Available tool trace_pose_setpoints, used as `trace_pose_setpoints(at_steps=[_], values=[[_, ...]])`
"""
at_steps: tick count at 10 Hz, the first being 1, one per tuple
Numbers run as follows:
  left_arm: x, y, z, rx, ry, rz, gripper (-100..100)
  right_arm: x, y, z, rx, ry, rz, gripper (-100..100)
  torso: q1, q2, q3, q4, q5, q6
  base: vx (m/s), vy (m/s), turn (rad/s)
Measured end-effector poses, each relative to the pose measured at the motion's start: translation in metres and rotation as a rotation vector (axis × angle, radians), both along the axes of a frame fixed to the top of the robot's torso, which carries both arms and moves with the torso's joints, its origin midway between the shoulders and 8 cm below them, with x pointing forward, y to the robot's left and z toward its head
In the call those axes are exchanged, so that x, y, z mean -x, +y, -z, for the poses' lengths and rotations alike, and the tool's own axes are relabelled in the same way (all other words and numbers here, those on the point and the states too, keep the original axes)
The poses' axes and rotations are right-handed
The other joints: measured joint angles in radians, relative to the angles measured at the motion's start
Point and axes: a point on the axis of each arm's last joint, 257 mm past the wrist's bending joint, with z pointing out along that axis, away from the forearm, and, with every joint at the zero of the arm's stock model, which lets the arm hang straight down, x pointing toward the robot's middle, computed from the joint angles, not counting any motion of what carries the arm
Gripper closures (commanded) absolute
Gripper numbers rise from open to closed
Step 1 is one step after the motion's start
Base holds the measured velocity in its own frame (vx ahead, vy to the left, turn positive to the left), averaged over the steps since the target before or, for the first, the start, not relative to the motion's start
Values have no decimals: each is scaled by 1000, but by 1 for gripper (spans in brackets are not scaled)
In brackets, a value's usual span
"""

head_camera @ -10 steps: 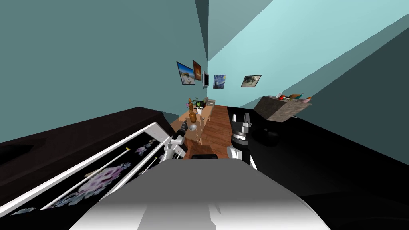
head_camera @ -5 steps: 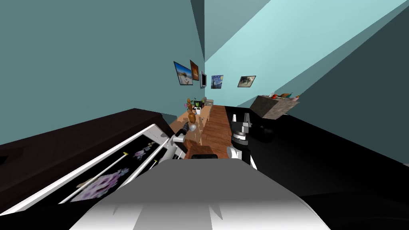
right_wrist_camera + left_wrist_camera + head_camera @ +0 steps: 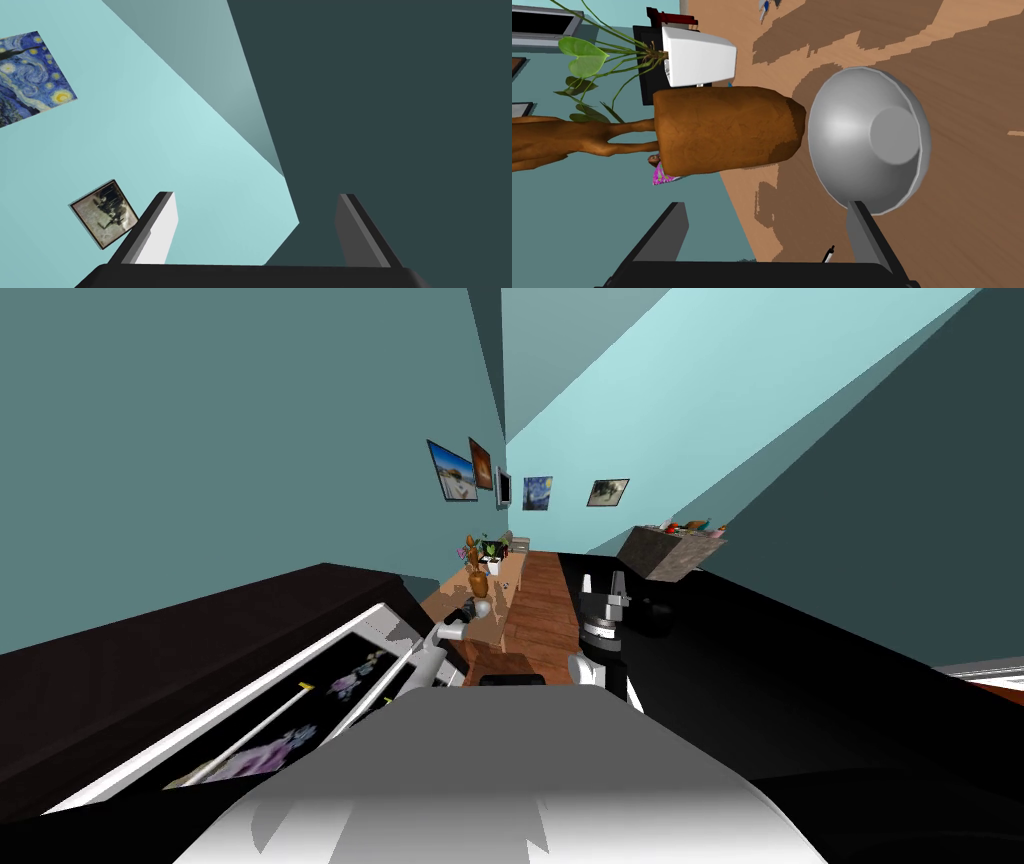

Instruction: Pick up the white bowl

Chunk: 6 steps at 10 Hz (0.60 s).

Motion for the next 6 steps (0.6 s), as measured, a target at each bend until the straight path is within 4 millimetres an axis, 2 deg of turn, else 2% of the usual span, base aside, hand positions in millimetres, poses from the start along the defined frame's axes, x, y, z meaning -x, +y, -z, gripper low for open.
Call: trace_pose_setpoints(at_steps=[6], values=[[9, -11, 45, 16, 178, -5, -100, 0, 0, 0, 0, 0, 0, 0, 1, -1, -1, 0, 0, 0, 14, 56, -104]])
